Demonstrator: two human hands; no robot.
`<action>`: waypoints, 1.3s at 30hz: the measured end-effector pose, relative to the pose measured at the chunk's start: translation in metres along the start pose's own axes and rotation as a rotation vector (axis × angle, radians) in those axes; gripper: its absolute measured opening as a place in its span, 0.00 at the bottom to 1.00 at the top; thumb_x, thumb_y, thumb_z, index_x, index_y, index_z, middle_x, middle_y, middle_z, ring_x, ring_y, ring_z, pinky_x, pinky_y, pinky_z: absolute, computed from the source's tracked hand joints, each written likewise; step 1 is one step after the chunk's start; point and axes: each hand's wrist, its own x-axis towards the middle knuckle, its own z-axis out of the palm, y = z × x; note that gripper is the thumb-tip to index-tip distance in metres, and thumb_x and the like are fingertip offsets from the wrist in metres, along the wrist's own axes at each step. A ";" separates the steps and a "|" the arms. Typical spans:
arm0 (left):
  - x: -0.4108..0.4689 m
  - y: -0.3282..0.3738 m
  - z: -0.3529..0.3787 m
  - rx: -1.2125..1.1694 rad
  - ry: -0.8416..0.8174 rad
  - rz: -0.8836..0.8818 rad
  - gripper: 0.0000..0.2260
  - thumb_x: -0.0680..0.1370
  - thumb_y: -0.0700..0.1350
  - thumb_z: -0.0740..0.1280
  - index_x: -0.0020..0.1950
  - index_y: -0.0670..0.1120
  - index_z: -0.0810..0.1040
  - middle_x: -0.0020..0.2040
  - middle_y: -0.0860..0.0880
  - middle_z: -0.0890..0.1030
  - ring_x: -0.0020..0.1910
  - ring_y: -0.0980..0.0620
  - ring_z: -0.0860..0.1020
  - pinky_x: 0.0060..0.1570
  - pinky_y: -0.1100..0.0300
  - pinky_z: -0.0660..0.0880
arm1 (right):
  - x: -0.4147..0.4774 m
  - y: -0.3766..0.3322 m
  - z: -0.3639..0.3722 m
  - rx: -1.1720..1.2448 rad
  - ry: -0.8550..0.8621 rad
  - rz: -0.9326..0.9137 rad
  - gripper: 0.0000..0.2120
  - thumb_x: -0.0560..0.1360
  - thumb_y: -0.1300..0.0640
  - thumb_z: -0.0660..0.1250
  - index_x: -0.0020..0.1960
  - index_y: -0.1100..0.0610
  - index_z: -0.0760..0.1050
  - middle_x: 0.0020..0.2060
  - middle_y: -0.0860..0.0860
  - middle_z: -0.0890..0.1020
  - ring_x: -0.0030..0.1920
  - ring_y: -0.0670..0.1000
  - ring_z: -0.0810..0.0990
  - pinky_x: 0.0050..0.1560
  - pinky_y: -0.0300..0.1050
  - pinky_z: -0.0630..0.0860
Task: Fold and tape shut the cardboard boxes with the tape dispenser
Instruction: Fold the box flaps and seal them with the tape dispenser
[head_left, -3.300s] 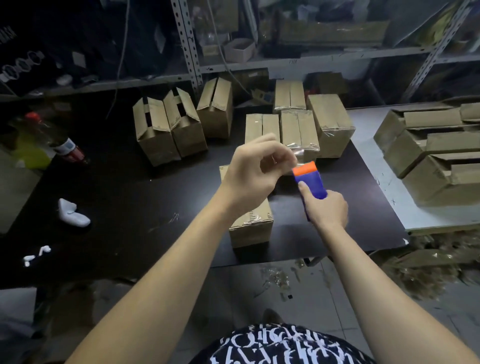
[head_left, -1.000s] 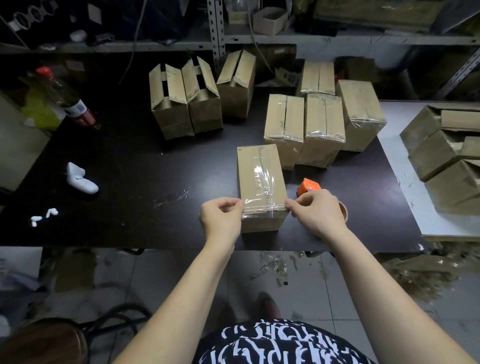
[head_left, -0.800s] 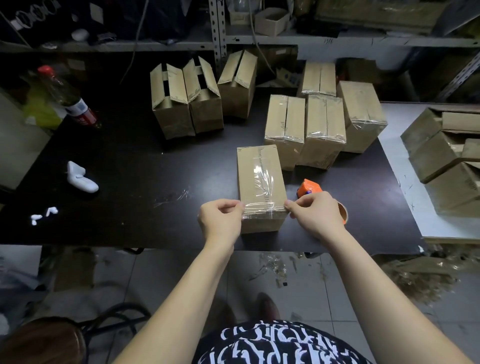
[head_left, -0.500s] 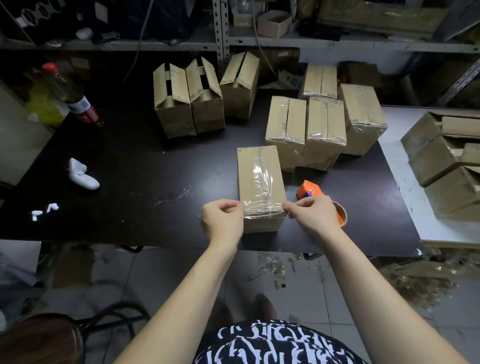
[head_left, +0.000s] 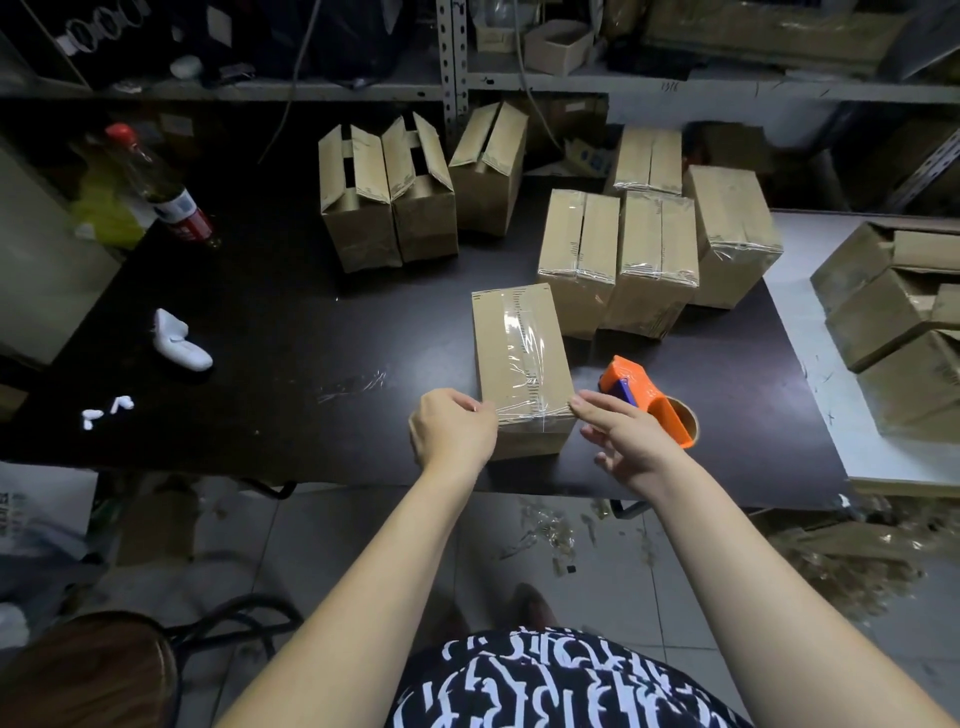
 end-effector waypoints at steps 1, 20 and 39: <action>0.000 -0.001 0.000 0.012 -0.013 -0.005 0.06 0.76 0.48 0.72 0.39 0.50 0.82 0.44 0.53 0.82 0.47 0.47 0.80 0.42 0.60 0.71 | 0.001 0.001 0.001 0.021 -0.020 0.018 0.13 0.72 0.53 0.79 0.56 0.51 0.85 0.58 0.49 0.85 0.62 0.53 0.78 0.61 0.55 0.67; -0.008 -0.027 0.008 -0.208 0.016 0.138 0.15 0.77 0.49 0.76 0.30 0.52 0.82 0.31 0.55 0.83 0.34 0.53 0.79 0.39 0.63 0.71 | 0.002 0.011 0.007 -0.200 0.241 -0.406 0.09 0.76 0.51 0.76 0.53 0.54 0.86 0.44 0.42 0.83 0.48 0.43 0.78 0.44 0.38 0.73; 0.024 -0.052 -0.016 0.035 -0.148 1.002 0.08 0.74 0.32 0.76 0.49 0.42 0.88 0.49 0.51 0.82 0.47 0.59 0.80 0.47 0.69 0.74 | 0.010 0.018 -0.024 -0.693 0.044 -0.956 0.12 0.73 0.64 0.78 0.55 0.54 0.87 0.50 0.46 0.84 0.49 0.48 0.82 0.49 0.45 0.82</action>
